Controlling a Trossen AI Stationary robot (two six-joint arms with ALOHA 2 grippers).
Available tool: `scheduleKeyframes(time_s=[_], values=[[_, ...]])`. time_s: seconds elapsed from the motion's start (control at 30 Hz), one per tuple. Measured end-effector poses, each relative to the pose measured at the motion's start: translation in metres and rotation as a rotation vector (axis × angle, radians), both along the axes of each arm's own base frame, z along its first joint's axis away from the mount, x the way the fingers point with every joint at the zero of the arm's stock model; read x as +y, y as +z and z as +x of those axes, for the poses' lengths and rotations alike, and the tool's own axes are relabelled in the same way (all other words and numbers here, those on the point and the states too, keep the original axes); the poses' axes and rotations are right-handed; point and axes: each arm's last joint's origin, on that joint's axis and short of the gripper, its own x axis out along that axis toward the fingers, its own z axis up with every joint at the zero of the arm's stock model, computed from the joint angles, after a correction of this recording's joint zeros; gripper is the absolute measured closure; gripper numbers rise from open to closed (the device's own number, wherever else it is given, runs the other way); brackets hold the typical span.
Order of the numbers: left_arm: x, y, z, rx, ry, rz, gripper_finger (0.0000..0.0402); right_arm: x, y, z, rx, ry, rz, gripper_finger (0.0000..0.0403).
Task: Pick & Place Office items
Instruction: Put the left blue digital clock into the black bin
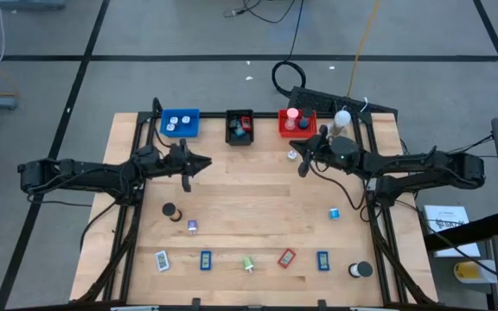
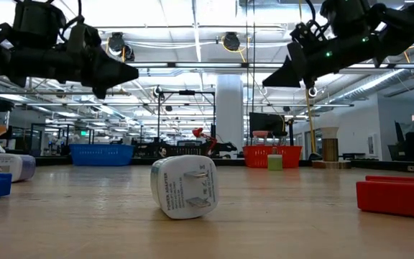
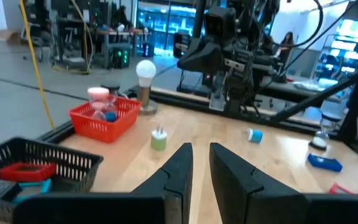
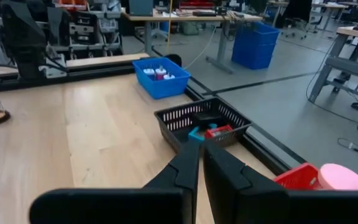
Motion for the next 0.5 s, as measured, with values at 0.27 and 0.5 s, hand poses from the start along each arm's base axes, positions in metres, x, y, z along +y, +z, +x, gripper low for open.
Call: scheduleKeyframes(time_s=[0.27,0.5], values=[[-0.004,0.000,0.001,-0.003,-0.024,-0.010,0.0339,0.000,0.000,0.000,0.003,0.001,-0.005,0.0391],[-0.013,0.000,0.004,-0.001,-0.024,-0.038,0.0388,0.000,0.000,0.000,0.002,0.000,-0.003,0.0388]])
